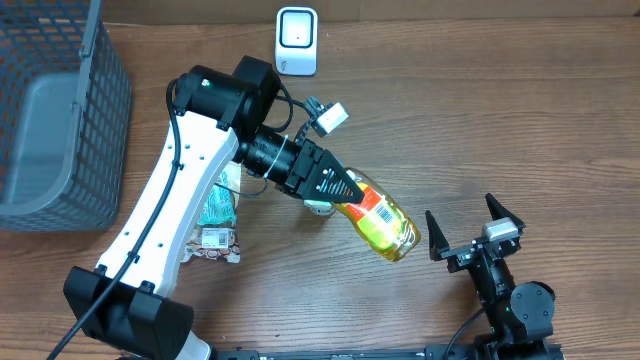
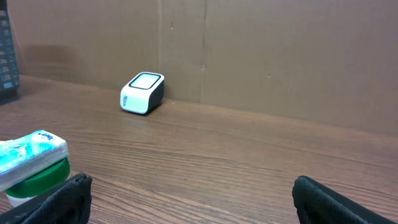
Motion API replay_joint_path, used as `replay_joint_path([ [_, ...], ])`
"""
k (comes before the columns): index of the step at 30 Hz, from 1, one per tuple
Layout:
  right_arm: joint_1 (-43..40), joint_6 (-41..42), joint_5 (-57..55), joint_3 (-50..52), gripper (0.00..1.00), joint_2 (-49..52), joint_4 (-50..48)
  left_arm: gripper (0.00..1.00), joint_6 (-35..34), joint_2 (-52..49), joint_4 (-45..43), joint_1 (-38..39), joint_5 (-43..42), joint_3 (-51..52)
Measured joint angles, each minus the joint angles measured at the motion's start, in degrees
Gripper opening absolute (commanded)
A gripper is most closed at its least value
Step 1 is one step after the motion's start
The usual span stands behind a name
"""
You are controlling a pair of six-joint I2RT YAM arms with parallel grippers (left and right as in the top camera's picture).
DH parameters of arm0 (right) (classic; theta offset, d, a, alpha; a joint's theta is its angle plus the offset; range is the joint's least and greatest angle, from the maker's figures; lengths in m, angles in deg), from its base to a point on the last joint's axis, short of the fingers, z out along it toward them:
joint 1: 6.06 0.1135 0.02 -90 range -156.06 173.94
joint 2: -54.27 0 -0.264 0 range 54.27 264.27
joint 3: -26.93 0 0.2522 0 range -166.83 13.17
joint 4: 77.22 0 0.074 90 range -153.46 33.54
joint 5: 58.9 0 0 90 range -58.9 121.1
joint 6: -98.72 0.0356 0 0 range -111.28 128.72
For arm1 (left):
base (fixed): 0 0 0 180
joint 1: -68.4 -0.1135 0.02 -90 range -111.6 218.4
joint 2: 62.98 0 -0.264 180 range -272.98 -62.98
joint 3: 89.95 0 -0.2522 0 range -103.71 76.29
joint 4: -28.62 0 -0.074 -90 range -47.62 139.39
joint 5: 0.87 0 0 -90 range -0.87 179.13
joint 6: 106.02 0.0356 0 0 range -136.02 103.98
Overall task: Scan the item barcode
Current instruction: 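Carry the bottle with the left gripper up to the white scanner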
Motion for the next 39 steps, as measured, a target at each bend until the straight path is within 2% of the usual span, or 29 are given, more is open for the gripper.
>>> replay_joint_path([
  [7, -0.02, 0.04, 0.00, 0.00, 1.00, 0.00, -0.02, 0.04, -3.43, 0.00, -7.67, 0.00, 6.34, 0.00],
  [14, 0.00, 0.02, 0.00, 0.00, 1.00, 0.00, -0.02, 0.04, -16.35, 0.00, -17.29, -0.02, 19.41, 0.00],
  [19, -0.02, 0.02, 0.00, 0.00, 1.00, 0.00, 0.00, 0.04, -20.39, 0.00, -22.77, -0.07, 22.49, 0.00],
  [27, -0.02, 0.02, -0.02, 0.00, 1.00, 0.00, -0.02, 0.04, -22.23, 0.00, -33.03, -1.88, 23.93, 0.00],
  [35, 0.00, 0.02, 0.02, 0.00, 1.00, 0.00, -0.02, 0.04, -22.29, 0.00, -38.05, -5.14, 24.39, 0.00],
  [39, -0.02, 0.02, 0.00, 0.00, 1.00, 0.00, -0.02, 0.04, -22.93, -0.04, -36.33, -6.27, 27.45, -0.68],
])
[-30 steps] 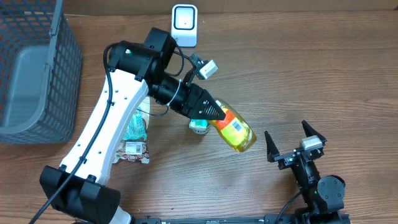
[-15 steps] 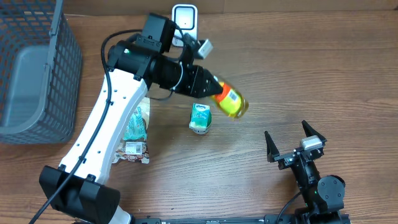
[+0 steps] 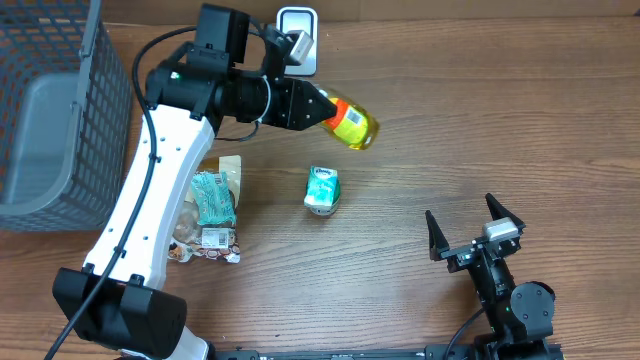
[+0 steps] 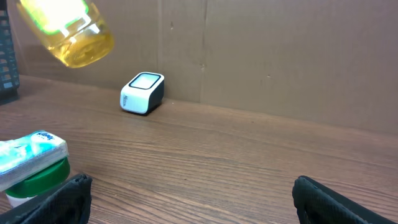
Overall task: Scan the item barcode
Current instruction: 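Carry the bottle with the left gripper up to the white scanner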
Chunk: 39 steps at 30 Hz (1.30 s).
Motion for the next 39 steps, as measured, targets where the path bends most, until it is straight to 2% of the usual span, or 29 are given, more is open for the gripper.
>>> replay_joint_path([
  [4, 0.02, 0.00, 0.02, 0.00, 1.00, 0.00, 0.02, 0.04, -0.66, -0.59, 5.35, -0.07, 5.33, -6.05],
  [9, 0.02, 0.00, 0.02, 0.00, 1.00, 0.00, 0.00, 0.04, -0.87, -0.85, 11.08, -0.04, 14.36, -21.00],
  [12, 0.02, 0.02, -0.02, 0.00, 1.00, 0.00, 0.00, 0.04, -0.83, -0.70, 11.87, -0.04, 19.80, -29.24],
  [15, 0.02, 0.02, 0.02, 0.00, 1.00, 0.00, 0.00, 0.04, -0.59, -0.02, 11.45, -0.04, 25.00, -33.20],
  [26, 0.02, 0.00, 0.00, 0.00, 1.00, 0.00, 0.00, 0.04, 4.22, -0.66, 9.03, -0.02, 40.61, -34.12],
  [39, 0.00, 0.00, 0.02, 0.00, 1.00, 0.00, -0.02, 0.04, 6.97, -3.89, 8.92, -0.02, 45.18, -34.12],
])
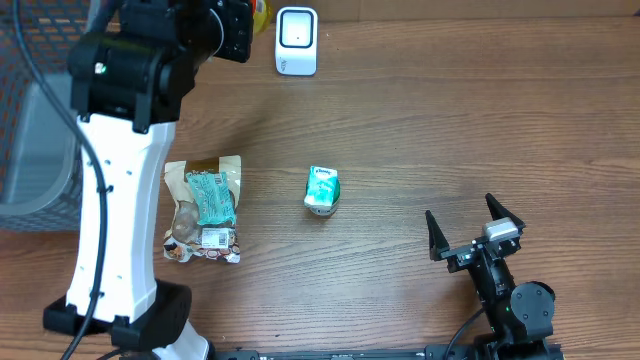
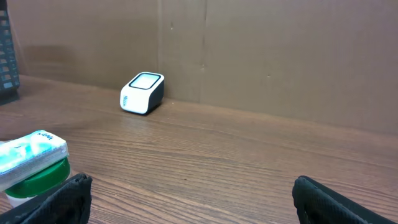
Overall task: Scan the item barcode
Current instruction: 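Carry the bottle with the left gripper up to the white scanner, then hold the yellow bottle label against the scanner window with the left gripper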
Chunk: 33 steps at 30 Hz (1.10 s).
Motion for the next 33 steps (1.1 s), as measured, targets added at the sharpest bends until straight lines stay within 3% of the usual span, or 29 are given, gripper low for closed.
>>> replay_joint_path([
  [12, 0.02, 0.02, 0.00, 0.00, 1.00, 0.00, 0.02, 0.04, 3.37, -6.14, -4.22, 0.00, 3.48, 0.00],
  [28, 0.00, 0.00, -0.02, 0.00, 1.00, 0.00, 0.02, 0.05, 19.82, -17.79, -13.99, 0.00, 3.98, 0.00],
  [33, 0.00, 0.00, -0.02, 0.00, 1.00, 0.00, 0.00, 0.04, 24.02, -22.12, -20.04, 0.39, 8.15, 0.00],
])
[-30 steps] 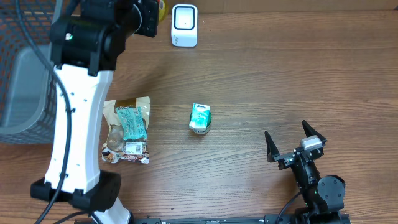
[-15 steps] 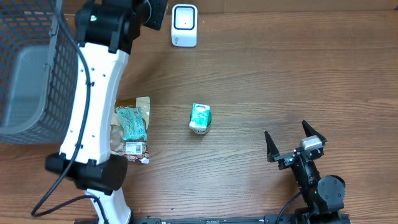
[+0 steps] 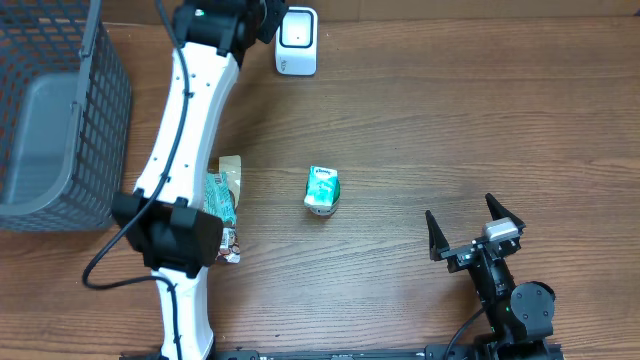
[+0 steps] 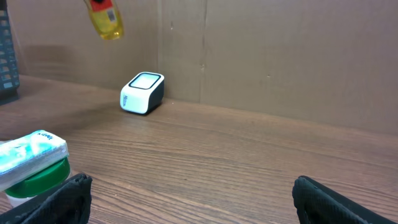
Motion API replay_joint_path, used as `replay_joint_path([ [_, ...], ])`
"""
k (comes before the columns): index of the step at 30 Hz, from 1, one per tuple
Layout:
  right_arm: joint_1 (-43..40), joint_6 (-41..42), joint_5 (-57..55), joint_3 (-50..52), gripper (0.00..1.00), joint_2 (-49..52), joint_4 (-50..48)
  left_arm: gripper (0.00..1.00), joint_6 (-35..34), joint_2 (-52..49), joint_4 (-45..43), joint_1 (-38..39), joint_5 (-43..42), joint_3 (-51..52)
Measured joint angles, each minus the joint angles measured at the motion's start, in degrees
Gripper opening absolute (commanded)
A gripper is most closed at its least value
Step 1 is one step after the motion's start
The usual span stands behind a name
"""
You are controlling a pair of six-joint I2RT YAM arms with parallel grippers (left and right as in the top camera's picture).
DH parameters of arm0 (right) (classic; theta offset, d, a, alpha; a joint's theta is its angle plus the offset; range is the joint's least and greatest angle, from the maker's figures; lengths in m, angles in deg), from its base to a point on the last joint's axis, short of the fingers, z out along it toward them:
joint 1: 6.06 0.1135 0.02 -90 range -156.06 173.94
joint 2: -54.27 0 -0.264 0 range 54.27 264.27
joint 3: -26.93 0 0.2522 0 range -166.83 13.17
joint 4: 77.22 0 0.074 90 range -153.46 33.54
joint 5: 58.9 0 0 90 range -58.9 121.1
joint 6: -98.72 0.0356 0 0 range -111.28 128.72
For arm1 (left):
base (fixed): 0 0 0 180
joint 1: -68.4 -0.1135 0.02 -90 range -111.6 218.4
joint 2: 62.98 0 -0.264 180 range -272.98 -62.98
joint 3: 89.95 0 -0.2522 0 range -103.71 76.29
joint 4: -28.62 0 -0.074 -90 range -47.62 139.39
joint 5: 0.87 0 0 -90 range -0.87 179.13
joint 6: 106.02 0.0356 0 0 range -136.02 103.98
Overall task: Scan the item barcode
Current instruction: 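Hold the yellow bottle label against the scanner window with the left gripper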
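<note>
A yellow bottle (image 4: 104, 17) with an orange label hangs in the air, above and to the left of the white barcode scanner (image 4: 142, 93); its top is cut off by the frame edge. In the overhead view the scanner (image 3: 297, 40) stands at the table's far edge. The left arm reaches up to it, and my left gripper (image 3: 262, 16) is at the top edge just left of it; the bottle itself is hidden there. My right gripper (image 3: 475, 228) rests open near the front right, with nothing between its fingers (image 4: 68, 196).
A green-capped pack (image 3: 321, 189) stands mid-table, also seen at the left of the right wrist view (image 4: 34, 165). A snack bag (image 3: 225, 190) lies partly under the left arm. A grey wire basket (image 3: 60, 110) fills the far left. A brown cardboard wall (image 4: 280, 56) backs the table.
The left arm has stretched out towards the scanner. The bottle, out of the right wrist view before, now hangs above and left of the scanner there. The right arm has not moved.
My left gripper held the bottle low over mid-table, near the green-capped pack. Then it held it raised just right of the scanner. Then the bottle was at the overhead view's top edge, left of the scanner. Now it hangs above the scanner's left side.
</note>
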Motion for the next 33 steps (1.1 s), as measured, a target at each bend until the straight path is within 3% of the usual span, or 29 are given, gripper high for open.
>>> replay_joint_path([
  [13, 0.02, -0.02, 0.00, 0.00, 1.00, 0.00, 0.02, 0.04, 6.47, -10.54, -13.94, 5.53, 21.46, 0.02],
  [24, 0.00, 0.02, 0.00, 0.00, 1.00, 0.00, 0.02, 0.05, 14.75, -14.45, -25.38, 11.32, 32.94, 0.02],
  [33, 0.02, 0.00, 0.00, 0.00, 1.00, 0.00, 0.02, 0.04, 16.85, -19.76, -27.10, 11.19, 38.56, 0.02],
])
